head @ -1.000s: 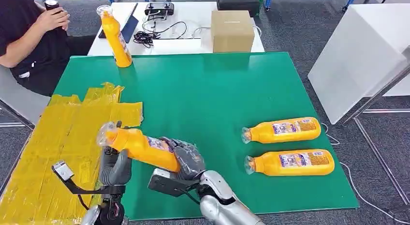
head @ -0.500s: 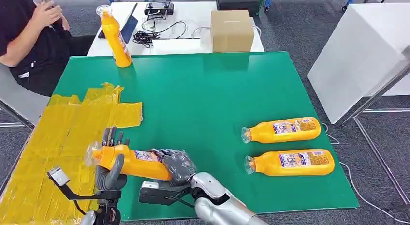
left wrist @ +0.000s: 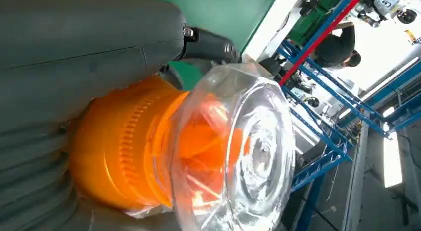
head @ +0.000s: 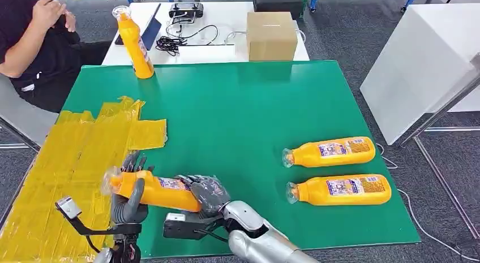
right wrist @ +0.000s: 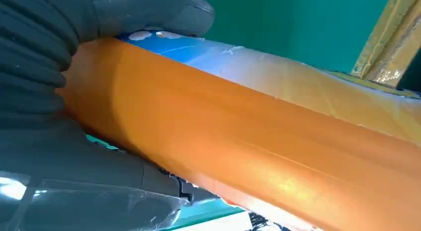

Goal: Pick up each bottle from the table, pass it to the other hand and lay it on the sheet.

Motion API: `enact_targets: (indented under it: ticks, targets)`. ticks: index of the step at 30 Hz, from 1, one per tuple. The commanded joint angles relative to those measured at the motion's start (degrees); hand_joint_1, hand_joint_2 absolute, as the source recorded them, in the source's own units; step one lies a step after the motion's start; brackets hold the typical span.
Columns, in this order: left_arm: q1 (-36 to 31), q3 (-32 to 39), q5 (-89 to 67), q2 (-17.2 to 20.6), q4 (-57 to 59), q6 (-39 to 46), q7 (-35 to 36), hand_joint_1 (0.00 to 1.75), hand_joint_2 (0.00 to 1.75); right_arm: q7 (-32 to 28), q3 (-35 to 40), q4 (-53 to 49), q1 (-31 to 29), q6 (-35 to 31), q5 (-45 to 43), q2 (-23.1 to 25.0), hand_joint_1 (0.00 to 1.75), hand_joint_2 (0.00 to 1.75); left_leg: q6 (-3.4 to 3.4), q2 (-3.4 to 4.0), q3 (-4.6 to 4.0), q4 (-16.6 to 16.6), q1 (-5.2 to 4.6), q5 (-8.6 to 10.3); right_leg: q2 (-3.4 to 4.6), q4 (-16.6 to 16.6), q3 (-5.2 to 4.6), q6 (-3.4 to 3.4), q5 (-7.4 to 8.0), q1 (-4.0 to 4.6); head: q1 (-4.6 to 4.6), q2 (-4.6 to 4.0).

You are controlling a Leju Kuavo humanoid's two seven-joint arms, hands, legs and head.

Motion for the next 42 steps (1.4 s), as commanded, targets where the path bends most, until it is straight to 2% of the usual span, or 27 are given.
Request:
enact_targets:
  ticks: [1,19,30,31,32,33,34,38,42]
  targets:
    - [-4.94,-0.94,-0.24,-0.17,2.36,-0.32,-0.02,1.75,1.75,-0.38,5.79,3.07,0.01,2.03,0.47,0.09,1.75,1.75,-0.05,-0.16,0.14,-0.04,0.06,-0.05,-0.19,-0.08,0.23,0.00,-0.08,0.06,0.00,0.00]
    - [-5.49,-1.35,-0.33,-0.16,2.99,-0.52,-0.13,1.75,1.75,-0.22,5.61,2.70,0.25,1.86,0.28,-0.34,1.75,1.75,-0.03,-0.11,0.07,-0.03,0.03,-0.01,-0.18,-0.06,0.12,0.01,-0.06,0.02,-0.02,0.00]
    - [-4.84,-0.91,-0.30,-0.14,2.21,-0.80,-0.21,1.75,1.75,0.56,2.47,-1.05,1.74,-0.45,0.59,-2.07,1.75,1.75,-0.04,-0.17,0.13,-0.04,0.05,-0.03,-0.26,-0.10,0.20,0.01,-0.09,0.03,0.00,0.00]
    - [-4.70,-0.93,-0.35,-0.07,2.04,-0.93,-0.24,1.75,1.75,0.66,1.93,-1.98,1.99,-1.39,1.07,-2.44,1.45,1.75,-0.03,-0.13,0.08,-0.03,0.04,-0.02,-0.21,-0.08,0.13,0.01,-0.06,0.03,0.00,0.00]
    - [-4.54,-0.86,-0.37,-0.07,1.84,-1.01,-0.28,1.75,1.75,0.59,1.26,-3.23,2.47,-3.36,1.82,-2.86,0.00,1.75,-0.04,-0.18,0.12,-0.04,0.05,-0.03,-0.26,-0.10,0.21,0.02,-0.09,0.04,0.00,0.00]
    - [-4.11,-0.78,-0.45,0.01,1.23,-1.14,-0.39,1.75,1.75,0.12,-0.75,-5.83,3.77,-4.09,0.65,-3.53,0.00,1.75,-0.03,-0.15,0.07,-0.03,0.04,-0.02,-0.23,-0.08,0.13,0.02,-0.07,0.02,0.00,0.00]
    - [-3.69,-0.59,-0.53,0.02,0.74,-1.21,-0.53,1.75,1.75,0.04,-1.83,-8.66,4.64,-5.54,1.44,-4.48,0.00,0.00,-0.04,-0.18,0.15,-0.04,0.04,-0.05,-0.27,-0.10,0.23,0.03,-0.11,0.02,-0.02,0.00]
    - [-1.77,0.31,-0.85,0.00,-0.79,-1.42,-1.24,1.75,1.75,-1.50,-5.95,-21.01,8.56,-7.40,0.85,-8.99,0.00,0.00,-0.01,-0.21,0.12,0.02,0.02,-0.11,-0.26,-0.06,0.23,0.05,-0.16,0.02,0.00,0.00]
    - [-0.88,1.03,-1.09,-0.12,-1.29,-1.90,-1.77,1.75,1.75,-2.05,-8.43,-26.34,10.87,-8.80,1.86,-10.35,0.00,0.00,-0.02,-0.08,0.04,-0.02,0.01,-0.06,-0.14,-0.06,0.13,0.03,-0.08,0.00,0.00,0.00]
